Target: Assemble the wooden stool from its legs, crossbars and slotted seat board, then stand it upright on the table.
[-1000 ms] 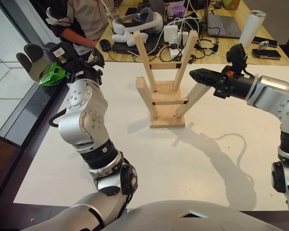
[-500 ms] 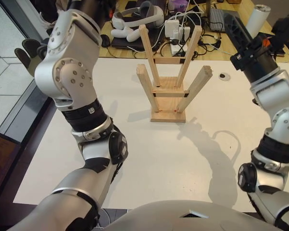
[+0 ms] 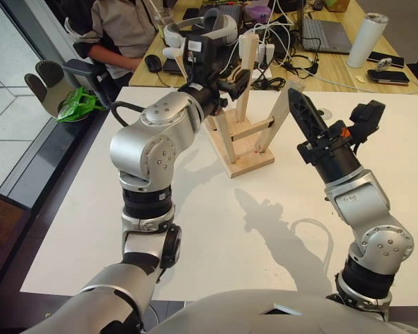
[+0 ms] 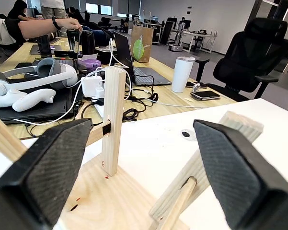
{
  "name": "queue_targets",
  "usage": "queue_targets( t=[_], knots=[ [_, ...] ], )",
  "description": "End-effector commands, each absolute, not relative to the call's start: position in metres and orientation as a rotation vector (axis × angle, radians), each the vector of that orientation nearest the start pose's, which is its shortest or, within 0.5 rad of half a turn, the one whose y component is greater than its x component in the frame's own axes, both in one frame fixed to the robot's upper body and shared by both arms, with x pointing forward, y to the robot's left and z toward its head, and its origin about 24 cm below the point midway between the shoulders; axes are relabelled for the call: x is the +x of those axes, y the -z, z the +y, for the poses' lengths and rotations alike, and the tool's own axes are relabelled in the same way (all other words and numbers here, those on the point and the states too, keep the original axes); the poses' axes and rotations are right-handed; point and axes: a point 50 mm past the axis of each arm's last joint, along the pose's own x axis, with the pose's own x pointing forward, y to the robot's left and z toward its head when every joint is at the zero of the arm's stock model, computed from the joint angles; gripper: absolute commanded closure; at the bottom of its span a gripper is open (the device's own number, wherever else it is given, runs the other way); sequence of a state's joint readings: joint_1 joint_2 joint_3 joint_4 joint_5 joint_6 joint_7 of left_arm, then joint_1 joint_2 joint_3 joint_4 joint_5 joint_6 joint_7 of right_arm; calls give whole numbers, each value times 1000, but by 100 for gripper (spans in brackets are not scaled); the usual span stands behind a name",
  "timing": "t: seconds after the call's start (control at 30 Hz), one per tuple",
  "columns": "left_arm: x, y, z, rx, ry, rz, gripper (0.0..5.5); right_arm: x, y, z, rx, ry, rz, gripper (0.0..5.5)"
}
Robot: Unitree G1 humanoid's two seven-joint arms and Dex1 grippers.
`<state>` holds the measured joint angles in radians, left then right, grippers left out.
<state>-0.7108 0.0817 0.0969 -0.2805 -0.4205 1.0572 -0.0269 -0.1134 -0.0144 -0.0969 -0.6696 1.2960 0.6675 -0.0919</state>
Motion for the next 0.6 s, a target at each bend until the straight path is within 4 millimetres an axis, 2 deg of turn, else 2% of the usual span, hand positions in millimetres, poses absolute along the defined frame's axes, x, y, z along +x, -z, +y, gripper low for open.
queue_targets(
  t=[0.03, 0.1, 0.2, 0.27, 0.43, 0.53, 0.6],
  knots=[
    [318, -224, 102, -261, 389, 39, 160, 215, -175, -104, 891, -728, -38, 545],
    [319, -228, 110, -305, 339, 5, 160, 217, -167, -102, 817, -709, -5, 545],
    [321, -230, 123, -353, 244, -36, 160, 217, -160, -98, 790, -698, 2, 495],
    [320, -233, 130, -382, 168, -94, 160, 217, -158, -91, 711, -712, -10, 460],
    [301, -206, 143, -387, -55, -136, 160, 220, -149, -72, 429, -732, -47, 376],
    [291, -189, 154, -383, -157, -107, 160, 229, -139, -61, 140, -740, -81, 327],
    [289, -185, 157, -389, -184, -98, 160, 232, -135, -54, 38, -749, -109, 297]
  ],
)
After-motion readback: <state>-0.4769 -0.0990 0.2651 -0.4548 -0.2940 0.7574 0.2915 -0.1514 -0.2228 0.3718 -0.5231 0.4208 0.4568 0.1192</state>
